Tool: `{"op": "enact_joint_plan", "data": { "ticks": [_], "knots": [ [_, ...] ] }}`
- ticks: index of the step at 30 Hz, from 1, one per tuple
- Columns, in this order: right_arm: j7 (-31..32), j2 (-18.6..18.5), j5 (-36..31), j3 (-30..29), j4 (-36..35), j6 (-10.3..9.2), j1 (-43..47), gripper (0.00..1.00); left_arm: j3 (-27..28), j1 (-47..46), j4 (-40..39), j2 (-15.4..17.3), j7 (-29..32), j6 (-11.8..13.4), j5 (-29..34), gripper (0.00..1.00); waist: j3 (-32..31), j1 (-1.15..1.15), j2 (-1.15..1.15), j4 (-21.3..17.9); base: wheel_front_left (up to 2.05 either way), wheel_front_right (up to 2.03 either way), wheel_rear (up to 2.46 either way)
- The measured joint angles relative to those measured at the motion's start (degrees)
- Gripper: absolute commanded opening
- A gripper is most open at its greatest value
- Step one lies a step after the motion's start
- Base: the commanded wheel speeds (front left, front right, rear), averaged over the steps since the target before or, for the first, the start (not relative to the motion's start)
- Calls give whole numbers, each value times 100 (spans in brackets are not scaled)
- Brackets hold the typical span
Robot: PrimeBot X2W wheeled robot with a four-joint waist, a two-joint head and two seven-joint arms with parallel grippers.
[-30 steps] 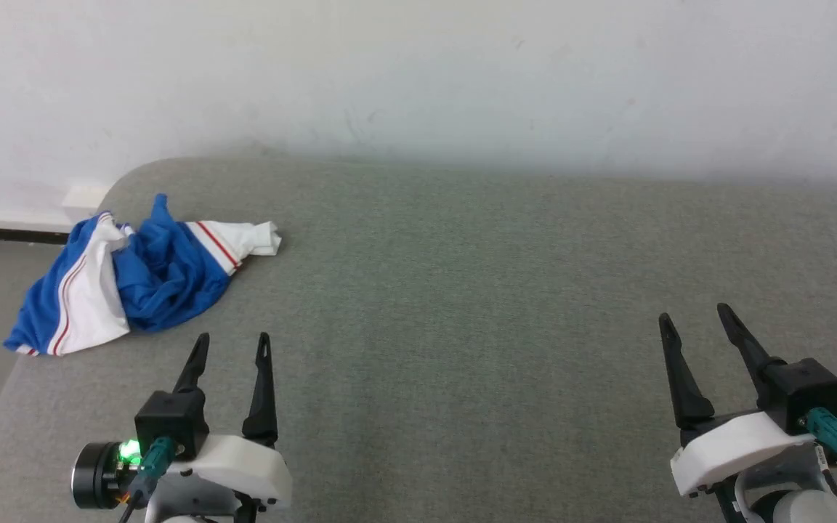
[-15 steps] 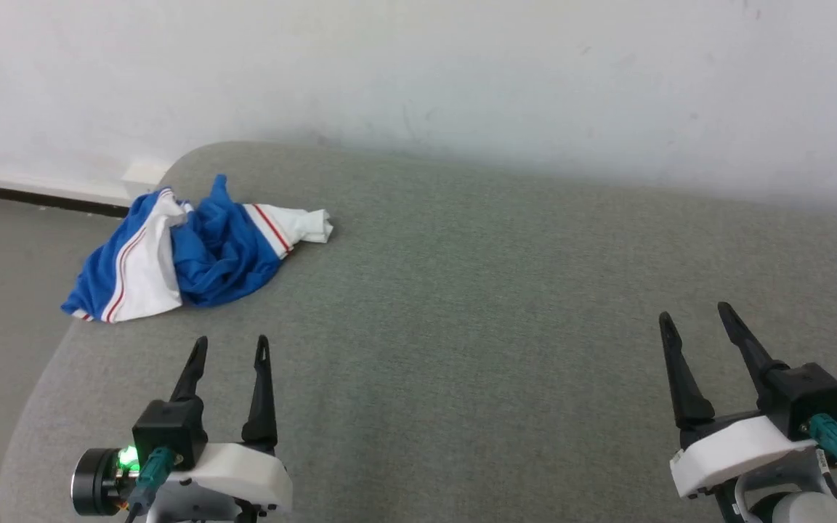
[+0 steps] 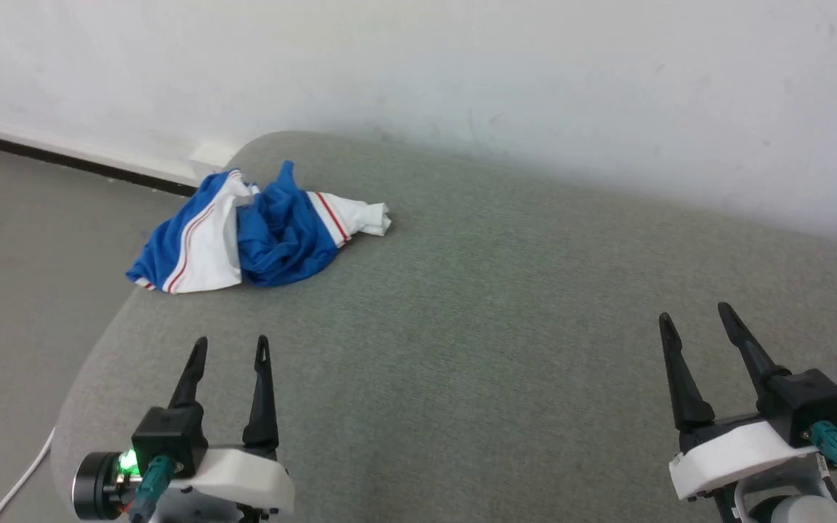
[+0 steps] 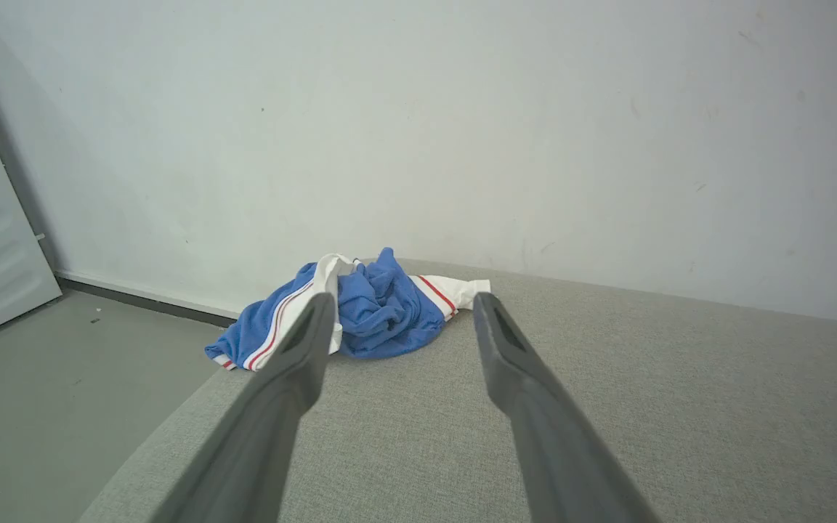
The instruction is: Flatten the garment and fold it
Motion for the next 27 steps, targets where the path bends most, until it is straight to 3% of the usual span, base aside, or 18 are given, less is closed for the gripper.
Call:
{"op": "enact_joint_plan", "data": {
  "ticks": [27],
  "knots": [
    [-327,2,96,68,-31,0,7,100,-89,149,-78,-1,-330,110,-48,100,-23,0,0,1020,0,0,0]
  ]
}}
